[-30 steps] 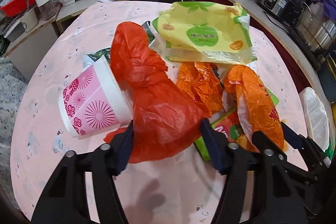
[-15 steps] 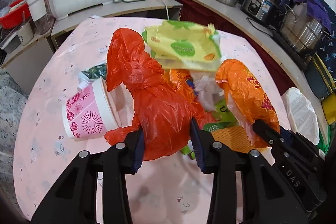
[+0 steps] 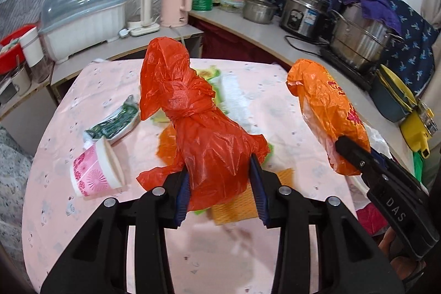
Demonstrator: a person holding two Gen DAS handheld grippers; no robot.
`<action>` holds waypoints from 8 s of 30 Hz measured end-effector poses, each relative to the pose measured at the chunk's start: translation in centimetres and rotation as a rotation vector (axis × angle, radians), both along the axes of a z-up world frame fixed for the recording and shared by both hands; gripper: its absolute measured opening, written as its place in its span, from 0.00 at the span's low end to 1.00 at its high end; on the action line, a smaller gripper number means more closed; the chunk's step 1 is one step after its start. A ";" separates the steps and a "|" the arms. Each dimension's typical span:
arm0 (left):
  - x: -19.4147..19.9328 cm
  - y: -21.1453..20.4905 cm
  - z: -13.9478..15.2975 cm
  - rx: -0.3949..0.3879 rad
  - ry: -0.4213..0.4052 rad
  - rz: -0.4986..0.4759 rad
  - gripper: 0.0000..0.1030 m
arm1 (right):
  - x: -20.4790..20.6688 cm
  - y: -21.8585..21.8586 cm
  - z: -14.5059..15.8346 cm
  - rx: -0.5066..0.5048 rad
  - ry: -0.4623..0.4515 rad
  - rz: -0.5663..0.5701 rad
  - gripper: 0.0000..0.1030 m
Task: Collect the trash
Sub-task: 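Carry the orange snack bag and red bag over the bin and release both, then grasp the orange mesh pad with the right gripper while the left grasps the yellow-green tissue pack, then carry the mesh pad and tissue pack to the bin and release both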
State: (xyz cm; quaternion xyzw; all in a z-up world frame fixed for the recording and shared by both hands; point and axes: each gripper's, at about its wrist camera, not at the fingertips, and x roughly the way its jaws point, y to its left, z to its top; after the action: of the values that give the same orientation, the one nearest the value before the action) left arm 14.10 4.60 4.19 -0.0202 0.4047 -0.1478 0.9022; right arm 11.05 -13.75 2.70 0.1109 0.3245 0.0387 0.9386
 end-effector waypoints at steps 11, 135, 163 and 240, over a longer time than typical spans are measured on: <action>-1.9 -10.2 1.7 -0.015 -0.039 -0.231 0.36 | -3.8 -8.4 1.1 0.000 -0.038 -0.182 0.20; 7.7 0.0 -6.0 0.056 0.045 0.102 0.83 | 3.3 1.6 -11.9 -0.038 0.265 0.051 0.07; 16.6 -5.3 -8.9 0.102 0.103 0.123 0.23 | 7.6 -8.7 -2.8 0.105 0.003 -0.140 0.05; -0.4 -27.1 -4.4 0.025 0.053 -0.404 0.59 | -6.0 -25.4 -1.5 0.058 -0.027 -0.531 0.20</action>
State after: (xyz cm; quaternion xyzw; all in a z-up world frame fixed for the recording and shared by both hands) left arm 13.66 -22.52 -0.21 0.0690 0.4258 -0.3202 0.8435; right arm 5.06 -39.13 1.19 0.2184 0.2703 -0.1984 0.9165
